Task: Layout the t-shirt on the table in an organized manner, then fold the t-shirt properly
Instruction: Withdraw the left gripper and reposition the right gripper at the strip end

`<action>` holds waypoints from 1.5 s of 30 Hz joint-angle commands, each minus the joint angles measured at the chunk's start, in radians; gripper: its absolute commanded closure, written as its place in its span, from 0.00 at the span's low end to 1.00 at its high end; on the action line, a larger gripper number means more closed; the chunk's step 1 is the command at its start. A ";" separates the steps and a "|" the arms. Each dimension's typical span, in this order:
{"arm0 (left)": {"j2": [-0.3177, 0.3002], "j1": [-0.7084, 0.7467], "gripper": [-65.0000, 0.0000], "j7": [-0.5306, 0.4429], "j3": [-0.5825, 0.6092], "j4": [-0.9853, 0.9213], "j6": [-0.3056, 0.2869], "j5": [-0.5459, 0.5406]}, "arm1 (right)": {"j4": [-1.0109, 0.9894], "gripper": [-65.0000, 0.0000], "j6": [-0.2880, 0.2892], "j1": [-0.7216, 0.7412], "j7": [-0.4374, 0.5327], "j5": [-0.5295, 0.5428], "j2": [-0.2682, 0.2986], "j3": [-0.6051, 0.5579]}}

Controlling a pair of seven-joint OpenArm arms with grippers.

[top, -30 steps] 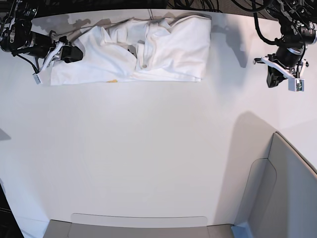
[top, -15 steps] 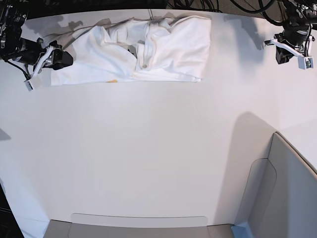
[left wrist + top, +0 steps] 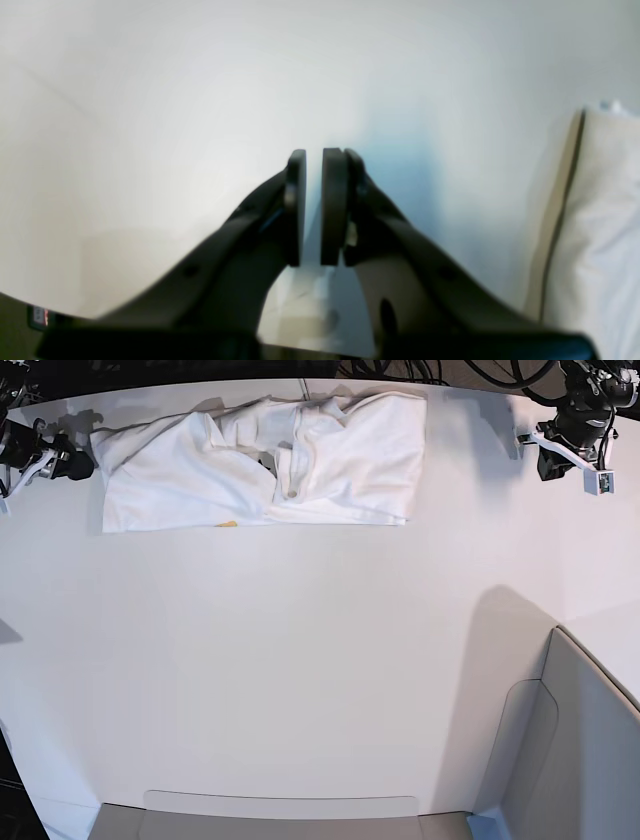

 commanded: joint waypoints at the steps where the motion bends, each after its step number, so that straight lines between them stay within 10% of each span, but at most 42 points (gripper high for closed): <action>1: -0.011 -0.002 0.89 -0.024 -0.004 0.014 -0.001 -0.014 | -0.014 0.55 0.038 0.020 0.005 0.013 0.032 0.006; 8: -0.011 -0.002 0.89 -0.024 -0.002 0.014 -0.001 -0.014 | -0.090 0.55 0.189 0.047 0.005 0.013 0.030 0.005; 23: -0.010 -0.002 0.89 -0.022 -0.002 0.014 -0.001 -0.014 | -0.087 0.55 0.189 0.053 0.005 0.235 -0.020 0.006; 45: -0.010 -0.011 0.89 0.058 0.025 0.016 -0.001 -0.014 | -0.081 0.55 0.150 0.032 0.005 0.286 -0.062 0.085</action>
